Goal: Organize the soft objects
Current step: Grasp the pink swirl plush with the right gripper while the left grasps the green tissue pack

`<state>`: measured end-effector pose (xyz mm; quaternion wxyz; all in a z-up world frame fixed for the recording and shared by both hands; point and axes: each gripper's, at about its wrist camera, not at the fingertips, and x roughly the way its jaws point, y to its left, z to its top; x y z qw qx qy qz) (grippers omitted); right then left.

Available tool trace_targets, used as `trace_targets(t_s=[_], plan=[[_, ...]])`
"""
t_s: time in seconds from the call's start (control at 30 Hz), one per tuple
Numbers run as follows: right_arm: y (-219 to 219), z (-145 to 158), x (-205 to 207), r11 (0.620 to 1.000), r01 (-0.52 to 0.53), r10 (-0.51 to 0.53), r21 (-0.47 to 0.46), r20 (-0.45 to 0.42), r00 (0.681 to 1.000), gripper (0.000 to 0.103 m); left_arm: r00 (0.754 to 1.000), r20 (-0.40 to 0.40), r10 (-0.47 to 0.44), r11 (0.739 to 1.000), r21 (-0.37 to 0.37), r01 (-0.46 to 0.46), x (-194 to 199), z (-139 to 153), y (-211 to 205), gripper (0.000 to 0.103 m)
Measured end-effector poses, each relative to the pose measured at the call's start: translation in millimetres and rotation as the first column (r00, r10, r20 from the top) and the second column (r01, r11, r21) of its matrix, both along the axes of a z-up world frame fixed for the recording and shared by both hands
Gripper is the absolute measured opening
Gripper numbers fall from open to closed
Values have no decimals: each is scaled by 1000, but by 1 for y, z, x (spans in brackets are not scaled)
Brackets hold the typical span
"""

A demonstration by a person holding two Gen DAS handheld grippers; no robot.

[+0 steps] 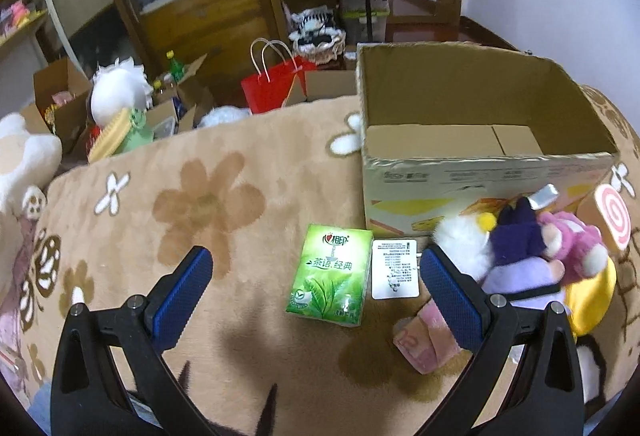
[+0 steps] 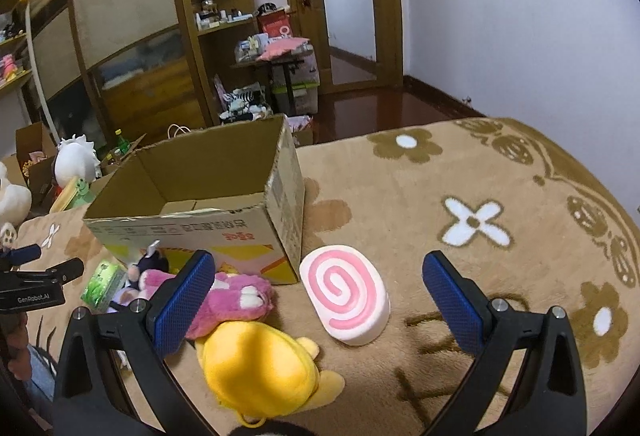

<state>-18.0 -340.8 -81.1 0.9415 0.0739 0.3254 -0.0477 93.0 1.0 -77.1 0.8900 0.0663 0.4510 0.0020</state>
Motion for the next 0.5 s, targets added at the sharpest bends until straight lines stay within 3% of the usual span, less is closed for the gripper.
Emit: trace_targets(t_s=[0.23,0.5], plan=[[-13,-19,19,999,26,-24,30,-44,999,103,999,-46,-8,999,-49,6,16,-13,0,102],[-17,-37,33,998,39,-35,46,-84,996,103,994,-112,10,999,-30,-13,32,-37,-1,102]])
